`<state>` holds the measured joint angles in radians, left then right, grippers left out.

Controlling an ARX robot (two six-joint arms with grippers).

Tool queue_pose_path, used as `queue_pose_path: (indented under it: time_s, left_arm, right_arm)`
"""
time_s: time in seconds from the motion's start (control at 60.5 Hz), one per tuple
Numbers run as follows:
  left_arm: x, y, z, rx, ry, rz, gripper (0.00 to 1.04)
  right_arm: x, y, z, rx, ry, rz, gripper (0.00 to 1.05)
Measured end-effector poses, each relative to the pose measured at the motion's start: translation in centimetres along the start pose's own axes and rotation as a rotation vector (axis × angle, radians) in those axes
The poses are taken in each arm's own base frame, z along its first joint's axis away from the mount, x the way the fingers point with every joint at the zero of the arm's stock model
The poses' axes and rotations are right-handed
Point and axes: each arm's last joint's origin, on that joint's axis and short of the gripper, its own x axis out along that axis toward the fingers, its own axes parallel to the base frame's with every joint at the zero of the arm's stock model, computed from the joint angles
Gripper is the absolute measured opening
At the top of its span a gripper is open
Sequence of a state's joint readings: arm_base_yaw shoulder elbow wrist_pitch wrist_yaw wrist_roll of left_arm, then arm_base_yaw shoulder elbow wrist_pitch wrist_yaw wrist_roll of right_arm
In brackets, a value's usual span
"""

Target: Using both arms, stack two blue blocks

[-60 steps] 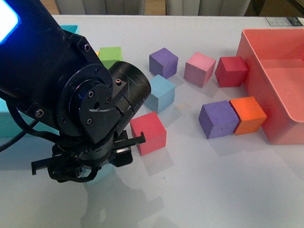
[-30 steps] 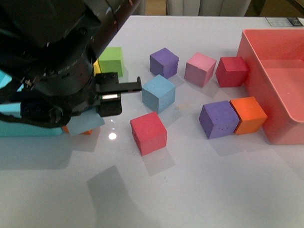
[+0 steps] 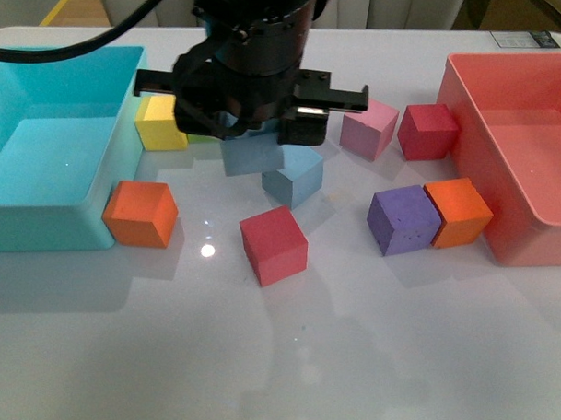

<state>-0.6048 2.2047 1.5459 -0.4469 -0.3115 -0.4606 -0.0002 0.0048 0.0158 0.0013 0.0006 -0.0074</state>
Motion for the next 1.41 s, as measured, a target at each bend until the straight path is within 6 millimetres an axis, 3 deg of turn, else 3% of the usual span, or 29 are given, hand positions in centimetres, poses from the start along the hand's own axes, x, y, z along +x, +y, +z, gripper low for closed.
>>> queue_pose_path:
  time_s: [0.232, 0.414, 0.778, 1.175, 1.406]
  left_arm:
    - [2.0, -2.9, 1.3, 0.095, 0.014, -0.034, 0.46]
    - [3.6, -3.8, 1.8, 0.140, 0.029, -0.029, 0.46]
    - [5.9, -3.9, 2.9, 0.174, 0.042, -0.031, 0.46]
    - [7.7, -3.7, 2.8, 0.185, 0.064, -0.022, 0.46]
    - [7.8, -3.8, 3.0, 0.182, 0.060, -0.025, 0.46]
  right_arm:
    - [0.0, 0.0, 0.0, 0.000, 0.000, 0.000, 0.96]
    - [0.0, 0.0, 0.0, 0.000, 0.000, 0.000, 0.96]
    - [0.0, 0.0, 0.0, 0.000, 0.000, 0.000, 0.96]
    - [0.0, 0.0, 0.0, 0.000, 0.000, 0.000, 0.96]
    - [0.0, 0.0, 0.0, 0.000, 0.000, 0.000, 0.96]
